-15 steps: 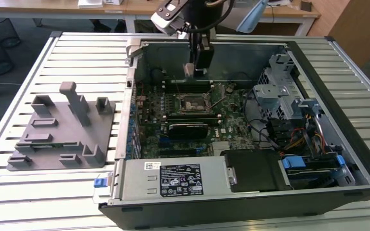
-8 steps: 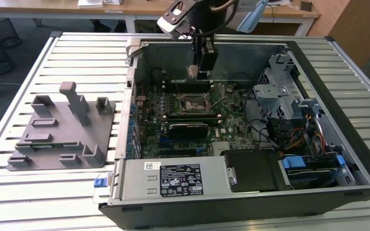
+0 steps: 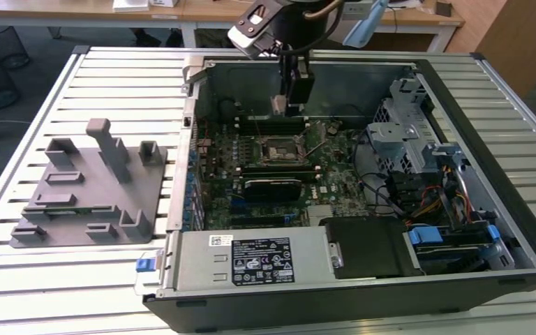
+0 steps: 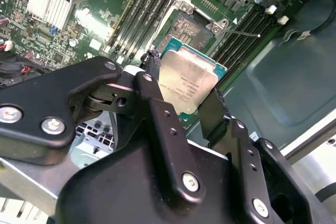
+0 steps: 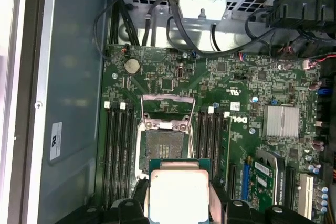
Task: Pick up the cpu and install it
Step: 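Place the cpu into insertion slot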
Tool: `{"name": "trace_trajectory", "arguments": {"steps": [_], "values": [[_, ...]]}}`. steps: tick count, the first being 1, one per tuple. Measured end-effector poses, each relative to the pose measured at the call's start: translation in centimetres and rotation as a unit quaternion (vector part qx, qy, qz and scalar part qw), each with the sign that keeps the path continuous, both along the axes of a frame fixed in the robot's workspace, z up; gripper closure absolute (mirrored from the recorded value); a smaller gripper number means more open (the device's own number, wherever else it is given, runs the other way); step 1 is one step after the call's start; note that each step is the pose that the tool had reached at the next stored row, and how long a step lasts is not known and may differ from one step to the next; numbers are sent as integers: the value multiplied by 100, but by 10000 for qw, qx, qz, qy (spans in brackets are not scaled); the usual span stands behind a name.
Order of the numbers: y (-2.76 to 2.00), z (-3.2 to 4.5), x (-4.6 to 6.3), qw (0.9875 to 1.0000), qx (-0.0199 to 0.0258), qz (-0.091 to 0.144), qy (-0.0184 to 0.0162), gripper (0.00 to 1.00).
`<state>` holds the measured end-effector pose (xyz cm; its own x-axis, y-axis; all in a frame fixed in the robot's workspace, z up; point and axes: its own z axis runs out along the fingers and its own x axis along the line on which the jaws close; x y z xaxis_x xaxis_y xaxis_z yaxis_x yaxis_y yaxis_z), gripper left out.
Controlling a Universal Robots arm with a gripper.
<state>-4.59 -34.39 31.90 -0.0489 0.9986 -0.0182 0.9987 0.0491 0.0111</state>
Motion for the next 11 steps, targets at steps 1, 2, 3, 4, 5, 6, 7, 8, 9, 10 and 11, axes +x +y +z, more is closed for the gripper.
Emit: {"name": "trace_trajectory", "arguments": {"steps": [1,2,3,4,5,6,7,8,9,10,11], "values": [[1,-3,0,10000,-1,0,0,46],[1,-4,0,10000,0,0,0,46],[1,-5,0,10000,-1,0,0,46],[1,-6,0,10000,0,0,0,46],[1,-8,0,10000,0,0,0,46],[1,-9,0,10000,0,-2,0,46],[1,-11,0,10000,0,-3,0,46],[1,-13,0,10000,0,-4,0,46],[1,-14,0,10000,0,-4,0,46],[1,-15,0,10000,0,-4,0,46],[1,-17,0,10000,0,-4,0,46]]}}
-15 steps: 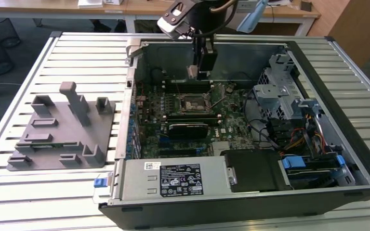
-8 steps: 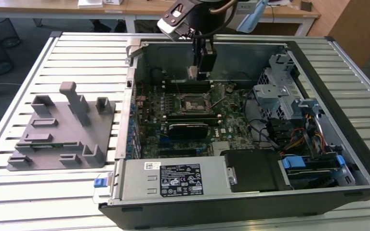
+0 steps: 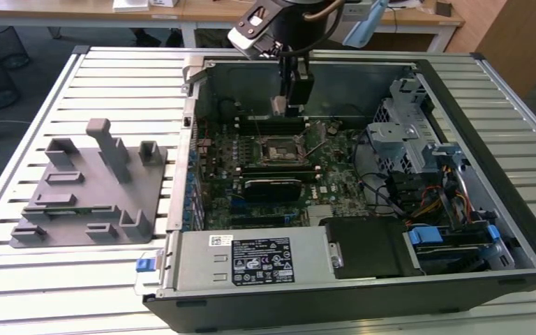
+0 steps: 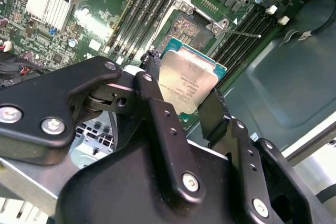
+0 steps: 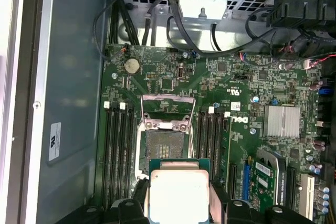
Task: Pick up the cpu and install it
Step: 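Place the cpu into insertion slot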
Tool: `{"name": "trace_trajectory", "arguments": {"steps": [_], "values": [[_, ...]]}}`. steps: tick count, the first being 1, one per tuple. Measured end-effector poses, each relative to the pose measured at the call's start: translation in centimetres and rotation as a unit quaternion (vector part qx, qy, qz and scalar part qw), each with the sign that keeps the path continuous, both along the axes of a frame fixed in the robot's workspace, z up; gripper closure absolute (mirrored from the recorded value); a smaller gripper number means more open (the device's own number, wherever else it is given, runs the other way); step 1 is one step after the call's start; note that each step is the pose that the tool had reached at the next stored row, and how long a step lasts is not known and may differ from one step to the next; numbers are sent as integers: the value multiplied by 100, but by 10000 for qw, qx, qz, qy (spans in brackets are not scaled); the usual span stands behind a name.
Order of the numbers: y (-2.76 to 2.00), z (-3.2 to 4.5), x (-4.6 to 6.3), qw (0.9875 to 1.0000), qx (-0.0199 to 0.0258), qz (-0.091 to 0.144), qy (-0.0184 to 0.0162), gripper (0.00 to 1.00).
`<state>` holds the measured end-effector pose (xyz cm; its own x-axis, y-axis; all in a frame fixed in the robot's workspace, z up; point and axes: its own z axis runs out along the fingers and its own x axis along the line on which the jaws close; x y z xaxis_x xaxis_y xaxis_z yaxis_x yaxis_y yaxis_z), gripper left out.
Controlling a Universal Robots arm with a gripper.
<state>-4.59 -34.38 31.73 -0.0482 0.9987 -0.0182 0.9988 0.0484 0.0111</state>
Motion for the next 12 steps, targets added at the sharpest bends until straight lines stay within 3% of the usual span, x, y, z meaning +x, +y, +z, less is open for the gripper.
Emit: {"name": "trace_trajectory", "arguments": {"steps": [12], "values": [[0,-120,2,10000,0,-8,0,46]]}}
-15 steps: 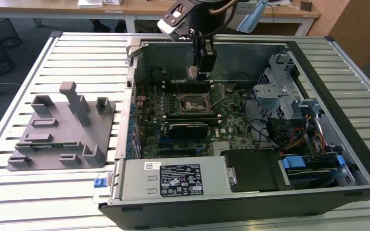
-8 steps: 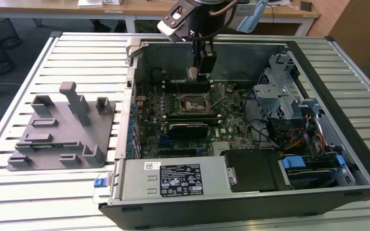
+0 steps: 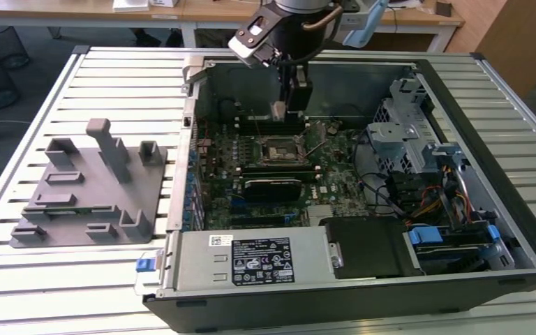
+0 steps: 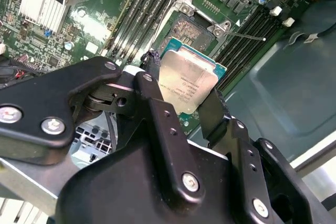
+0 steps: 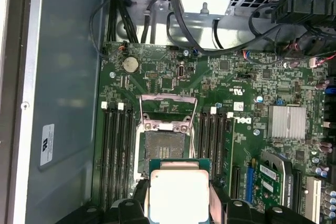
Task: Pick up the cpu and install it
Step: 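Place the cpu into insertion slot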
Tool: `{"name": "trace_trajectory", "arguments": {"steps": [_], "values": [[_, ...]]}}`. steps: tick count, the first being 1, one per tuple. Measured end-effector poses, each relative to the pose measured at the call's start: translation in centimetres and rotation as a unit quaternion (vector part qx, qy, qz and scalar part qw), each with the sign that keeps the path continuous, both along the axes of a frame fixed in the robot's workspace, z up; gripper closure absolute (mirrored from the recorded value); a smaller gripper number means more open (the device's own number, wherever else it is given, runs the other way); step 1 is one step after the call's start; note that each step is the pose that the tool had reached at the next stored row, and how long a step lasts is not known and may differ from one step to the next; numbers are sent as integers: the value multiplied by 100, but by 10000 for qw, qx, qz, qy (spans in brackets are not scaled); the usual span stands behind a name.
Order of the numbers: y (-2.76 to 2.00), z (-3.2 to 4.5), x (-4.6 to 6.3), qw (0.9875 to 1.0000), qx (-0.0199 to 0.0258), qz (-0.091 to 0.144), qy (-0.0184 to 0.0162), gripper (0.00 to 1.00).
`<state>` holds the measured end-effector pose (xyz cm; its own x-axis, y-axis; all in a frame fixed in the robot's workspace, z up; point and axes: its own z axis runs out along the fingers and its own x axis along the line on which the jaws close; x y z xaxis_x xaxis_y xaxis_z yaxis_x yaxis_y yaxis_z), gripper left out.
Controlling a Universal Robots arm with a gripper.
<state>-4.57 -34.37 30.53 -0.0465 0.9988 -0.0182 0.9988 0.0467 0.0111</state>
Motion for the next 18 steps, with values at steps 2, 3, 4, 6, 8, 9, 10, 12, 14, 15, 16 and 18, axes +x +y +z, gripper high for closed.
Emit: {"name": "trace_trajectory", "arguments": {"steps": [2,3,4,6,8,9,10,12,14,15,16,18], "values": [[0,-18,1,10000,1,-4,0,46],[0,-26,1,10000,0,-5,0,46],[0,-37,1,10000,0,-6,0,46],[0,-65,1,10000,0,-9,0,46],[0,-96,1,10000,0,-11,0,46],[0,-111,1,10000,0,-13,0,46],[0,-127,1,10000,0,-13,-1,46],[0,-159,1,10000,1,-16,0,46],[0,-188,1,10000,0,-19,0,46],[0,-202,1,10000,0,-21,0,46],[0,-217,1,10000,0,-22,0,46],[0,-251,1,10000,0,-23,0,46]]}}
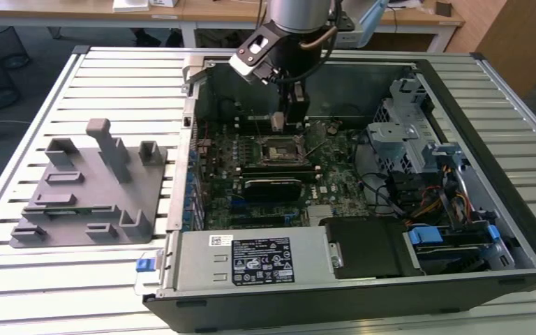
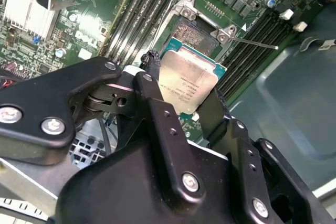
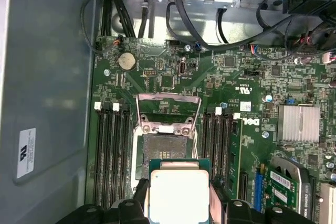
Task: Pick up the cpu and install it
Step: 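Place the cpu into insertion slot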
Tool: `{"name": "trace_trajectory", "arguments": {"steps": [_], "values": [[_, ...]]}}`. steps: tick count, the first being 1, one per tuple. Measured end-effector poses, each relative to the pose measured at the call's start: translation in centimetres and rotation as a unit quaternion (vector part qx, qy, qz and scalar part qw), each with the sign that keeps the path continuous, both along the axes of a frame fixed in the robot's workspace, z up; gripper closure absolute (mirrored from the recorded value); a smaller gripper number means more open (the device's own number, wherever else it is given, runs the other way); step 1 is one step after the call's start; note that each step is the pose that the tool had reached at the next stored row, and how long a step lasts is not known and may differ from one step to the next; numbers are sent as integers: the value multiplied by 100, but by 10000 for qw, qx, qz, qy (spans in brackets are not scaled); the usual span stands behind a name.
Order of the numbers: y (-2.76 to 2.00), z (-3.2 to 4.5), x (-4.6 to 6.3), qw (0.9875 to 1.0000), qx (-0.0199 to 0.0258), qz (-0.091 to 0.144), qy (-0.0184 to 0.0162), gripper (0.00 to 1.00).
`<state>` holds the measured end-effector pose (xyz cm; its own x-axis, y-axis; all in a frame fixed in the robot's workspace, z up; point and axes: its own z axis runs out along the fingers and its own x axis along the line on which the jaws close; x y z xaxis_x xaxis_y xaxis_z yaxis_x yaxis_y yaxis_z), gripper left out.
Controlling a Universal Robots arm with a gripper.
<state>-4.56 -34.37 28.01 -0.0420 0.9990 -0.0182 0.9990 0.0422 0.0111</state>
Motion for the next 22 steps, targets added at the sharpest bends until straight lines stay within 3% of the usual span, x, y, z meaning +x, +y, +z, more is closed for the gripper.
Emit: {"name": "trace_trajectory", "arguments": {"steps": [14,22], "values": [[9,-140,0,10000,-1,-8,0,46],[74,-232,18,10000,-1,-49,0,46]]}}
